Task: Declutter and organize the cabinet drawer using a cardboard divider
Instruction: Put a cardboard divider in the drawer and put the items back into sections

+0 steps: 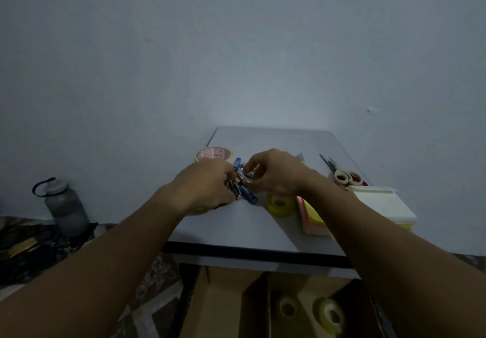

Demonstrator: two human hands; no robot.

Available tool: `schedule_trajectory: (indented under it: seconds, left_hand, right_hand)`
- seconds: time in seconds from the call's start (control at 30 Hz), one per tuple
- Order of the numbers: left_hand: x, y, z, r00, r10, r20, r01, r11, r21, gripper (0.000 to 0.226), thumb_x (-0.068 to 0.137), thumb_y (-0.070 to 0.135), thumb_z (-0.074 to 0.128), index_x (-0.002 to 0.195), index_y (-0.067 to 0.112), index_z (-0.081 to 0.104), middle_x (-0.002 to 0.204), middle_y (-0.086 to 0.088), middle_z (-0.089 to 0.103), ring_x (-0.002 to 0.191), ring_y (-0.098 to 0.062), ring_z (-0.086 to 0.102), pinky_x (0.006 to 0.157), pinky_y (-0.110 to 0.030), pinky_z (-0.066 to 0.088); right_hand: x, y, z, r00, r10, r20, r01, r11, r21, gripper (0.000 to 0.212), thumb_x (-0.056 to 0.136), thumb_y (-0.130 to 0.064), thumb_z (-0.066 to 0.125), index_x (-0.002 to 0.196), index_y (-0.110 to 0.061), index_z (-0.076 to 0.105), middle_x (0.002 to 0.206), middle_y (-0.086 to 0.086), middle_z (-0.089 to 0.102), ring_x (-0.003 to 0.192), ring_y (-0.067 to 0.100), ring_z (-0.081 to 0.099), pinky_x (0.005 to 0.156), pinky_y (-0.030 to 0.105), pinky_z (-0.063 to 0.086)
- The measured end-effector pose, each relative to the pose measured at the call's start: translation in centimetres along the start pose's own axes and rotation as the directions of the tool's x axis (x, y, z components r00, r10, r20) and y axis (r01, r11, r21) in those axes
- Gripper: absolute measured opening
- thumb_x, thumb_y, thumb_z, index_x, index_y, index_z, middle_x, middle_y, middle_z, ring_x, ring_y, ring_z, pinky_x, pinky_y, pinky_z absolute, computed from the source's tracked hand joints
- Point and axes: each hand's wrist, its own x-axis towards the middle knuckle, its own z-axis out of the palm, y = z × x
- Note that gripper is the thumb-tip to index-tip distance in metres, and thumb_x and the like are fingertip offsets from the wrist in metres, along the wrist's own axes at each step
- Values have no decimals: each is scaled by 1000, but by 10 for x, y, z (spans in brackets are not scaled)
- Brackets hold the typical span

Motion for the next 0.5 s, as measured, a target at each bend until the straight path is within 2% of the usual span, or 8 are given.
schedule_trajectory:
  seconds: [0.13,0.2,0.3,0.4,0.5]
  left_hand:
    - [3,-4,5,1000,2,3,-2,1000,-25,35,84,33,70,119,31,67,88,7,63,79,-12,61,63,-26,51]
    - [2,-5,4,1000,10,-4,-10,999,-53,33,86,32,69,119,32,67,91,7,67,79,-12,62,69,-30,56]
    - [0,-3,5,999,45,6,-44,997,-69,27,90,29,65,115,35,71,87,7,73,70,-7,65,71,-32,58]
    - [-4,-1,5,998,64,-15,-64,998,-16,26,91,29,63,114,37,73,102,6,72,83,-13,60,70,-29,53]
    - [-9,1,4,997,76,-31,-77,997,-7,24,91,32,63,111,39,73,103,6,71,86,-15,60,72,-29,53]
  right_hand:
    - [9,3,7,999,10,53,-8,999,-36,46,80,-34,76,124,-31,64,112,-3,70,100,19,64,93,41,53]
    - [11,4,7,998,-2,66,5,999,-47,42,81,-36,75,122,-35,65,109,-6,70,99,17,64,93,42,53]
    - [11,4,6,997,14,74,-10,999,-45,27,81,-35,75,107,-39,70,103,-9,70,94,15,65,90,41,55]
    - [8,4,7,997,28,71,-24,998,-57,14,80,-34,75,93,-36,75,94,-11,73,91,13,66,89,41,56]
    - [4,5,4,997,32,68,-26,997,-78,7,80,-35,75,87,-35,74,92,-11,73,90,13,66,88,42,56]
